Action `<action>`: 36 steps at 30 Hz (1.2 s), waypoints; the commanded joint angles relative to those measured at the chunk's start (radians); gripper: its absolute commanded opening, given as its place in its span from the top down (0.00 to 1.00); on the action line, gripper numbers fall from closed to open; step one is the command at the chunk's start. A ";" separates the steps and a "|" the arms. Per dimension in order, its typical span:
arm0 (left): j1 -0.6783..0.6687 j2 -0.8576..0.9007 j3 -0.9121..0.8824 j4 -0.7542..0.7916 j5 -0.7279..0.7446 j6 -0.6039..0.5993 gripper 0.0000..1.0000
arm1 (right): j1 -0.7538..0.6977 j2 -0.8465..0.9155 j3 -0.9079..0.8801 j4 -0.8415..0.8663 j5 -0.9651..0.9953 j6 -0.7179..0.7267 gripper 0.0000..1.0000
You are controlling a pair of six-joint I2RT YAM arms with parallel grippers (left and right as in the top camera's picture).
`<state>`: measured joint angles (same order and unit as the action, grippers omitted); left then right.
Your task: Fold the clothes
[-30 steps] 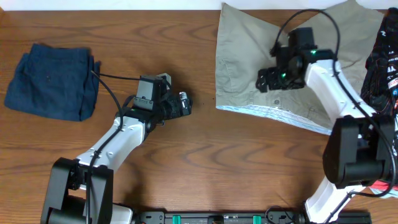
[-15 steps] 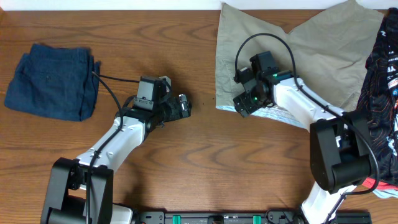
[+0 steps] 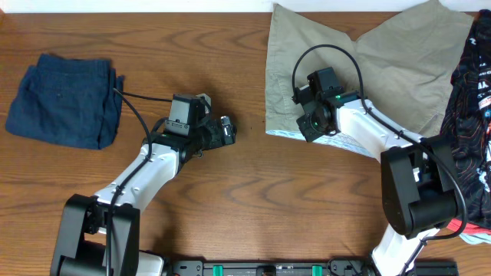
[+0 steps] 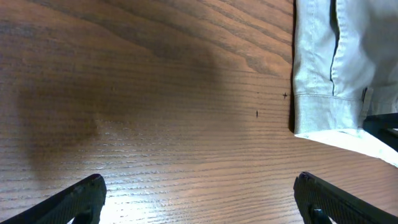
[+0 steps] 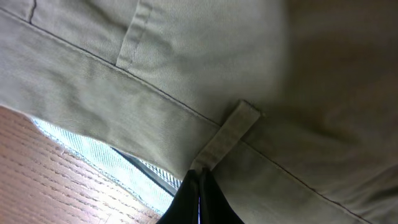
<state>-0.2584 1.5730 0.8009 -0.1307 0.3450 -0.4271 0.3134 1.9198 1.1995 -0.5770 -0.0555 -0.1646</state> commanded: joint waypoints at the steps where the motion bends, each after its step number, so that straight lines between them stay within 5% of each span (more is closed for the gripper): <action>1: 0.000 0.002 0.021 -0.003 0.002 -0.008 0.02 | 0.013 0.005 -0.005 0.010 -0.001 0.041 0.99; 14: 0.000 0.002 0.021 -0.002 0.002 -0.008 0.02 | 0.148 0.005 -0.005 0.068 -0.425 0.026 0.99; 22: 0.000 0.002 0.021 -0.002 0.002 -0.008 0.03 | 0.253 0.005 -0.001 0.091 -0.287 0.065 0.99; 25: 0.000 0.002 0.021 -0.002 0.002 -0.008 0.03 | 0.240 0.005 -0.001 0.096 -0.210 0.066 0.57; 32: 0.000 0.002 0.021 -0.002 0.002 -0.008 0.03 | 0.237 0.005 -0.001 0.166 -0.030 -0.002 0.45; 36: 0.002 0.002 0.021 -0.019 -0.115 -0.008 0.03 | 0.238 0.005 -0.001 0.195 -0.004 -0.009 0.44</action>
<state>-0.2581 1.5730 0.8009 -0.1356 0.3210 -0.4305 0.5522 1.9198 1.1992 -0.3901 -0.1280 -0.1474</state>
